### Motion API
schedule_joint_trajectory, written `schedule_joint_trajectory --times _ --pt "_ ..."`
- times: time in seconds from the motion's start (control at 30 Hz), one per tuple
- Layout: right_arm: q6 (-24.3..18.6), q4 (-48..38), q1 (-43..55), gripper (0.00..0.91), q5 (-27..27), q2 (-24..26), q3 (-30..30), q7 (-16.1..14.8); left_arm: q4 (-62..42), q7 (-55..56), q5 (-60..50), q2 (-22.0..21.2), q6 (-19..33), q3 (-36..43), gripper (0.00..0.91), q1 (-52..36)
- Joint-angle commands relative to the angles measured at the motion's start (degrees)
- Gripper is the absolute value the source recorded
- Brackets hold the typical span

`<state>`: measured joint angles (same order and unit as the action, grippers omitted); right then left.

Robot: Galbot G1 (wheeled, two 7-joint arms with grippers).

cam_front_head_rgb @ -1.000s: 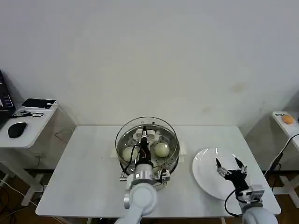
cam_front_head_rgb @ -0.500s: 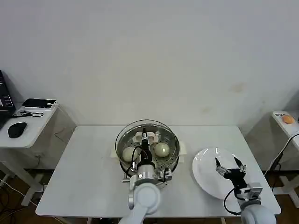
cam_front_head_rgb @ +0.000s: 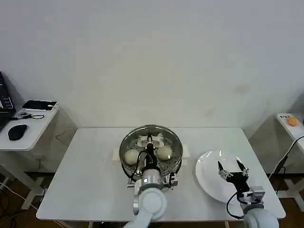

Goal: Take steamed baozi put them in steamer then cover it.

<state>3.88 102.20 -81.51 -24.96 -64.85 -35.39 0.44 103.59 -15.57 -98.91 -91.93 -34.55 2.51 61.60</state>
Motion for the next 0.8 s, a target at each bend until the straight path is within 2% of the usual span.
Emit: schedule_joint_trajectory --times 0.03,0.73,0.77,0.8 --pt "-0.06 -0.21 0.37 0.907 0.12 -0.10 0.19 -0.07 -0.23 -0.81 0.10 -0.03 -0.01 0.11 0.000 0.08" --pt "-0.42 -0.58 0.31 0.907 0.76 -0.19 0.29 -0.28 -0.33 -1.71 -0.26 0.11 0.08 0.21 0.000 -0.04" --pt "-0.45 -0.62 0.32 0.907 0.78 -0.25 0.29 -0.28 -0.23 -1.86 -0.26 0.10 0.06 0.26 0.081 -0.04" --pt "-0.44 -0.69 0.29 0.907 0.85 -0.28 0.33 -0.41 -0.27 -1.24 -0.23 0.10 0.01 0.33 0.605 -0.01"
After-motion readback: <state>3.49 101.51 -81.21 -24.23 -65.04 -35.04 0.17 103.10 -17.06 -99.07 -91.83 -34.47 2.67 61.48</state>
